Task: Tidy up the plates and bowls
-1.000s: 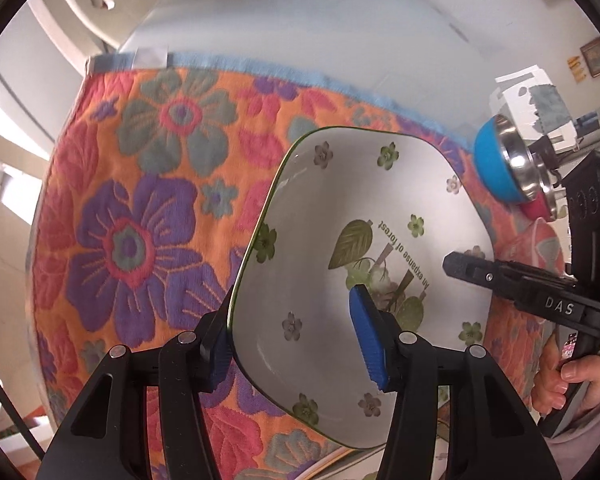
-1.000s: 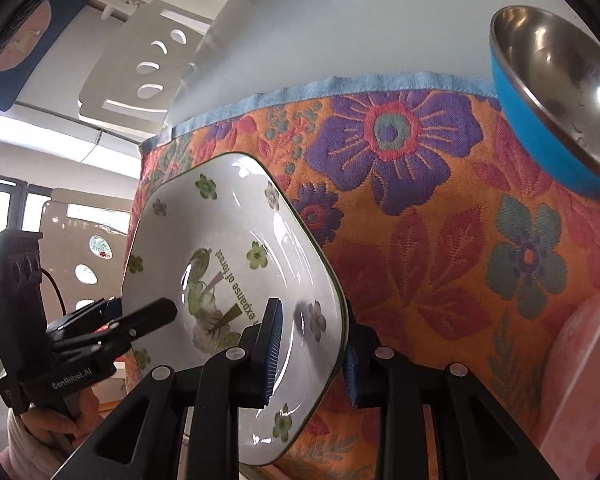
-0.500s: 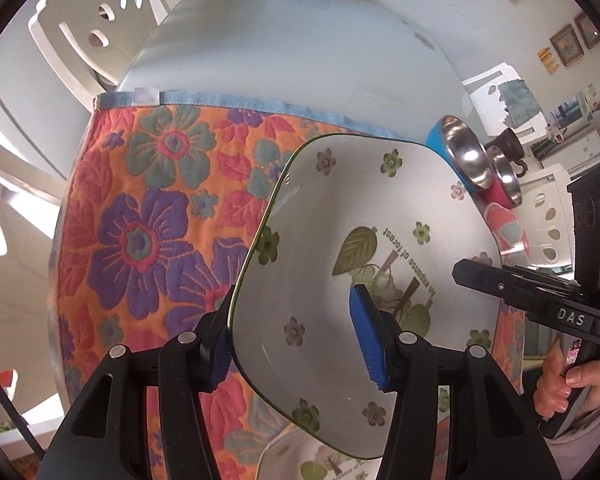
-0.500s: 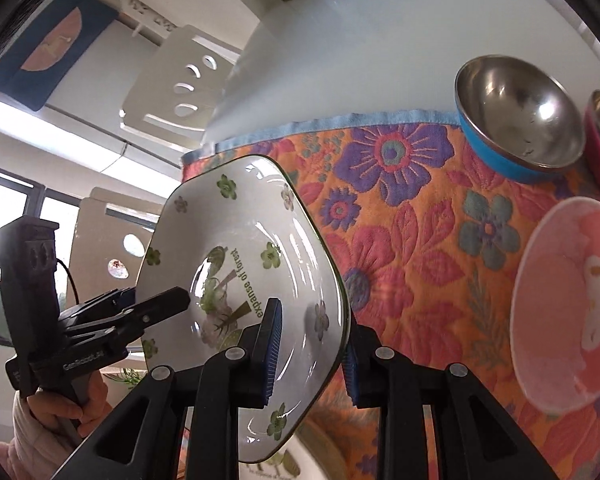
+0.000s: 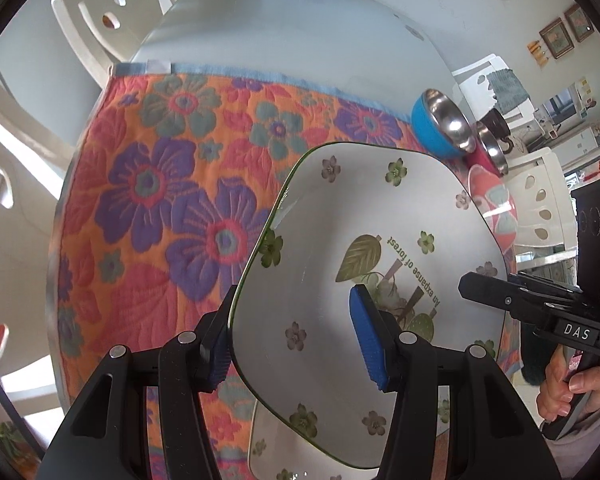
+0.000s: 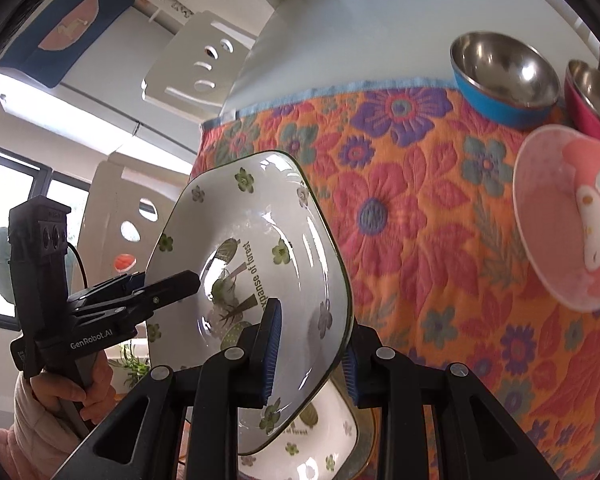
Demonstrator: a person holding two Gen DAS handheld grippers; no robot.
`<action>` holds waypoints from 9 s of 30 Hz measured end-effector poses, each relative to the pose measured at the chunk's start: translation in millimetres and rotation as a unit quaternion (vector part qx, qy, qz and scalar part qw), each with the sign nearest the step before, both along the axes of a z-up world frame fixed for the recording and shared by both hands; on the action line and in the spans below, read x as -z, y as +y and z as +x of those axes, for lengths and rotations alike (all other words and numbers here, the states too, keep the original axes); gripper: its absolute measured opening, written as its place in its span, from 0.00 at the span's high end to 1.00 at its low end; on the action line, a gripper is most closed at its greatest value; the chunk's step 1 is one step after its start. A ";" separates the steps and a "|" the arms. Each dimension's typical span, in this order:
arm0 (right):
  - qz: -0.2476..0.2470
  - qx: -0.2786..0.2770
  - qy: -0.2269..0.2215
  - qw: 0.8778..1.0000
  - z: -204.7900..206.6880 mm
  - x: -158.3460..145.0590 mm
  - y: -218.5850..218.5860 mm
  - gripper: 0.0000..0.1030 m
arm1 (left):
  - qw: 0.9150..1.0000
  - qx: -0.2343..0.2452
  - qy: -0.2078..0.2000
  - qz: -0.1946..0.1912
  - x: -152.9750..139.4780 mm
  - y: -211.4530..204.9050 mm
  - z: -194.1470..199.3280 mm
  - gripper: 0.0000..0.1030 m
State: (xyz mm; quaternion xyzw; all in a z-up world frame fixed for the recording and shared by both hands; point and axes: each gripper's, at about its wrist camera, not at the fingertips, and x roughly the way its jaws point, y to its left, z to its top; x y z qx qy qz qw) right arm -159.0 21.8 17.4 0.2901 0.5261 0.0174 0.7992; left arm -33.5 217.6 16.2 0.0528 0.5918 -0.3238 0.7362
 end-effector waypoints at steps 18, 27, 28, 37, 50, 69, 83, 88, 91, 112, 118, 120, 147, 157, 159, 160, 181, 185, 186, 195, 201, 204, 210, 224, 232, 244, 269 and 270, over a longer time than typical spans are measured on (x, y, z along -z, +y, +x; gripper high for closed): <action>0.021 -0.025 0.061 0.998 -55.4 44.8 49.9 0.73 | 0.999 0.010 0.029 0.017 28.4 32.9 -40.6 0.52; 0.022 -0.031 0.081 0.996 -71.4 56.7 64.1 0.73 | 0.999 0.028 0.035 0.028 36.2 39.8 -56.5 0.52; 0.021 -0.030 0.085 0.996 -72.3 57.8 64.4 0.73 | 0.998 0.030 0.037 0.029 37.6 40.0 -57.8 0.52; 0.011 -0.029 0.108 0.994 -75.8 64.3 66.2 0.73 | 0.997 0.042 0.045 0.037 44.1 40.8 -68.1 0.52; 0.007 -0.018 0.121 0.992 -76.3 66.3 68.7 0.72 | 0.997 0.039 0.043 0.055 51.5 45.2 -74.2 0.52; 0.024 0.010 0.138 0.990 -83.5 64.1 56.5 0.65 | 0.994 0.075 0.033 0.072 53.9 29.6 -77.9 0.52; 0.013 0.021 0.175 0.984 -80.4 55.5 56.0 0.62 | 0.989 0.114 0.036 0.086 52.0 13.7 -73.8 0.51; -0.059 0.017 0.236 0.970 -69.1 53.2 60.0 0.60 | 0.986 0.138 0.035 0.087 48.3 10.9 -74.2 0.50; -0.041 0.024 0.221 0.974 -63.5 43.8 57.3 0.58 | 0.985 0.151 0.033 0.079 45.4 10.5 -72.6 0.49; -0.049 -0.035 0.137 0.989 -4.0 -30.7 -39.1 0.58 | 0.997 0.026 0.014 0.078 -33.2 -40.4 -0.2 0.44; -0.069 -0.008 0.072 0.995 24.6 -78.8 -119.7 0.58 | 0.998 0.027 -0.032 0.052 -80.0 -123.1 29.9 0.40; -0.060 0.013 0.059 0.996 33.5 -84.9 -148.2 0.58 | 0.998 0.028 -0.036 0.042 -85.8 -150.5 41.2 0.40; 0.071 0.086 0.098 0.989 92.6 21.7 -267.5 0.58 | 0.994 0.020 0.029 0.099 20.0 -294.9 86.9 0.40; 0.079 0.096 0.100 0.987 97.0 44.6 -274.4 0.58 | 0.994 0.025 0.044 0.102 40.5 -309.4 88.2 0.40; 0.080 0.100 0.101 0.987 97.3 47.9 -275.2 0.58 | 0.994 0.025 0.044 0.099 44.0 -314.5 87.2 0.40; 0.079 0.101 0.100 0.987 96.9 49.6 -276.4 0.58 | 0.994 0.025 0.046 0.099 46.1 -316.2 86.6 0.40; 0.021 0.092 0.104 0.990 105.4 52.4 -272.5 0.72 | 0.998 0.021 0.040 0.051 50.0 -319.9 83.9 0.86; 0.013 0.093 0.102 0.990 106.1 53.9 -274.8 0.80 | 0.998 0.023 0.034 0.055 48.6 -319.5 84.2 0.86; 0.015 0.094 0.101 0.990 105.8 53.9 -276.0 0.80 | 0.998 0.023 0.033 0.055 47.7 -319.2 84.1 0.86; 0.019 0.091 0.098 0.991 102.6 53.2 -277.9 0.82 | 0.998 0.017 0.026 0.054 38.1 -314.0 83.1 0.86; 0.016 0.090 0.094 0.991 99.4 44.9 -276.9 0.82 | 0.998 0.017 0.018 0.049 28.2 -312.4 80.2 0.86; 0.017 0.092 0.089 0.992 96.6 39.0 -276.0 0.82 | 0.999 0.012 0.018 0.047 22.9 -309.7 78.6 0.86; 0.018 0.096 0.080 0.992 85.7 27.4 -278.0 0.82 | 0.999 0.012 0.010 0.042 9.0 -305.9 70.4 0.86; 0.012 0.102 0.056 0.993 48.8 -9.6 -271.6 0.82 | 0.999 0.022 -0.008 0.034 -23.7 -297.9 32.0 0.85; 0.015 0.108 0.050 0.993 20.9 -18.9 -266.1 0.82 | 0.999 0.028 -0.005 0.035 -26.1 -292.9 4.0 0.84; 0.007 0.107 0.064 0.992 -22.2 -14.8 -257.9 0.82 | 0.998 0.044 0.003 0.050 -18.0 -286.2 -33.0 0.83; 0.016 0.100 0.095 0.990 -40.5 8.9 -241.3 0.82 | 0.996 0.041 0.032 0.068 5.5 -277.4 -53.9 0.83; 0.016 0.099 0.096 0.990 -40.5 9.8 -241.1 0.82 | 0.996 0.041 0.033 0.069 6.8 -277.4 -54.2 0.83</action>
